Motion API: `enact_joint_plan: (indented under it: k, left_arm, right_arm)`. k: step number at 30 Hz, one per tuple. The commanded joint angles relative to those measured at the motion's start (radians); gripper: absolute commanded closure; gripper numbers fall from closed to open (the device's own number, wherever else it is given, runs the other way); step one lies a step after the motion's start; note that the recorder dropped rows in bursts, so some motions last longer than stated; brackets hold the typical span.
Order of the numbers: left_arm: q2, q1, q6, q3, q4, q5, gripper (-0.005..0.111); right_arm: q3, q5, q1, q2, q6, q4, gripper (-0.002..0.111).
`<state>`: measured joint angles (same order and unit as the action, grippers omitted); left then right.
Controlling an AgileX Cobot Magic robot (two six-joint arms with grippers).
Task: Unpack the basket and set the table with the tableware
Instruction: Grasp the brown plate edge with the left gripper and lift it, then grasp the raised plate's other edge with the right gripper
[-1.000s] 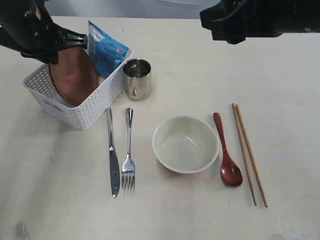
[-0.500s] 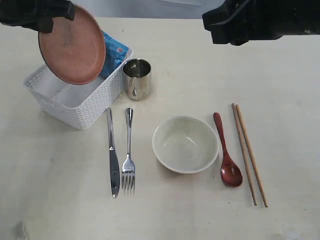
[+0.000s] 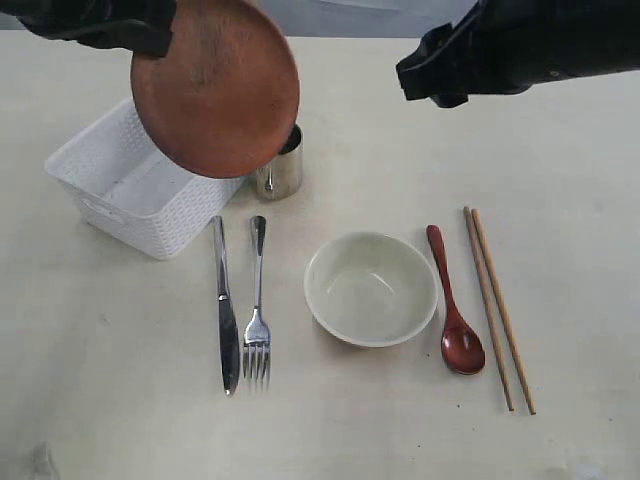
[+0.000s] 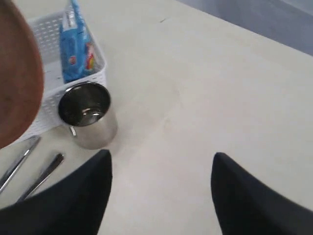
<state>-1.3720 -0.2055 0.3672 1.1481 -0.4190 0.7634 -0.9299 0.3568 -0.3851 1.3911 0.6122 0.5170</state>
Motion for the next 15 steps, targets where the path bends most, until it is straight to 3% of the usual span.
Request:
enact_joint_plan:
  k: [1,4,7,15]
  left_arm:
    - [-0.078,0.088,0.285,0.0,-0.293,0.015,0.107]
    - [-0.146,0.147,0.447,0.0,-0.494,0.061,0.107]
    - [-0.204,0.185,0.531,0.0,-0.596,0.092,0.107]
    - [-0.31,0.195,0.707,0.0,-0.763,0.176,0.107]
  right_arm:
    - [-0.024,0.044,0.089,0.027,0.173,0.177,0.051]
    - [-0.024,0.158,0.152,0.032,0.479,0.466,0.052]
    - [-0.024,0.377,0.229,0.048,0.747,0.733,0.052]
    - [-0.024,0.79,0.393,0.194,0.929,0.946,0.052]
